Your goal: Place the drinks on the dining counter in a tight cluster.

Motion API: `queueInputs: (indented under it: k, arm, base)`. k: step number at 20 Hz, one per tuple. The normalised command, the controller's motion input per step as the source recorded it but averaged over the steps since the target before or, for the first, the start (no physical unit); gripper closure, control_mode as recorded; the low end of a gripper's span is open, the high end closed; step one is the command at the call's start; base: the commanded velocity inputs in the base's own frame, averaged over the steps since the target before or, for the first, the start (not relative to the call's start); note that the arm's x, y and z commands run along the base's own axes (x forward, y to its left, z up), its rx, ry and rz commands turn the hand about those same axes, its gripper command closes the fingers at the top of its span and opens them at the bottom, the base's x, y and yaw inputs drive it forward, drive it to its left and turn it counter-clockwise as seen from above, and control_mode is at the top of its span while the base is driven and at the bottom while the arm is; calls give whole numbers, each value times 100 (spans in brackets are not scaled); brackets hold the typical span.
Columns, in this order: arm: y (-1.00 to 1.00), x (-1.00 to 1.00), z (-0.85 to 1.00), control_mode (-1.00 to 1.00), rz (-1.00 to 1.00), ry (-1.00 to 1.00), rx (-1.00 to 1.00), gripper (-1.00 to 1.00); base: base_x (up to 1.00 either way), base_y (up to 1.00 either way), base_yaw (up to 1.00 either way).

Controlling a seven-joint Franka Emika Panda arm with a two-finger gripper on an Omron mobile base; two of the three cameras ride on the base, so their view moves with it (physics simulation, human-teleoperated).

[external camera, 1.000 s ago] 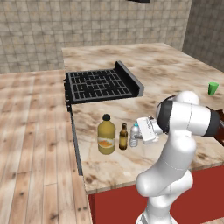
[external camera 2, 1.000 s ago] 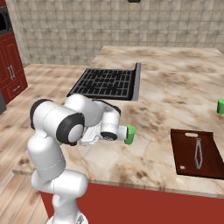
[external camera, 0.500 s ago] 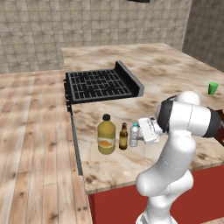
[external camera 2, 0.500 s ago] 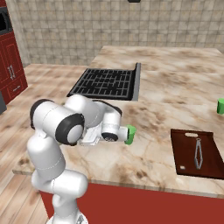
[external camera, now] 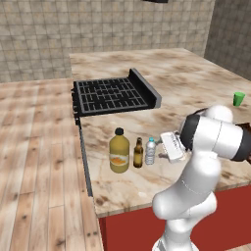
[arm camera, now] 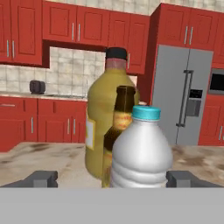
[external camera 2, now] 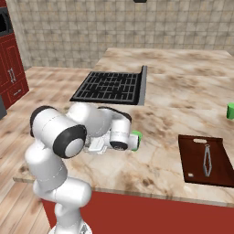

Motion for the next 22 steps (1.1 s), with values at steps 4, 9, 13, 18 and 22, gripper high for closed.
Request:
queueInputs:
  k: [4, 9, 13, 18, 22]
  arm:
    - [-2, -39, 48, -100, -9, 10, 0, -100]
    - [-1, -35, 53, -100, -16, 18, 0, -100]
    - [-4, -38, 51, -100, -19, 18, -2, -100]
    - [-1, -44, 48, -100, -16, 11, -11, -100]
    - [-3, -44, 47, -100, -14, 10, -16, -100]
  base:
    - [0, 0, 0]
    - [0, 0, 0]
    - [0, 0, 0]
    - [0, 0, 0]
    - [0, 0, 0]
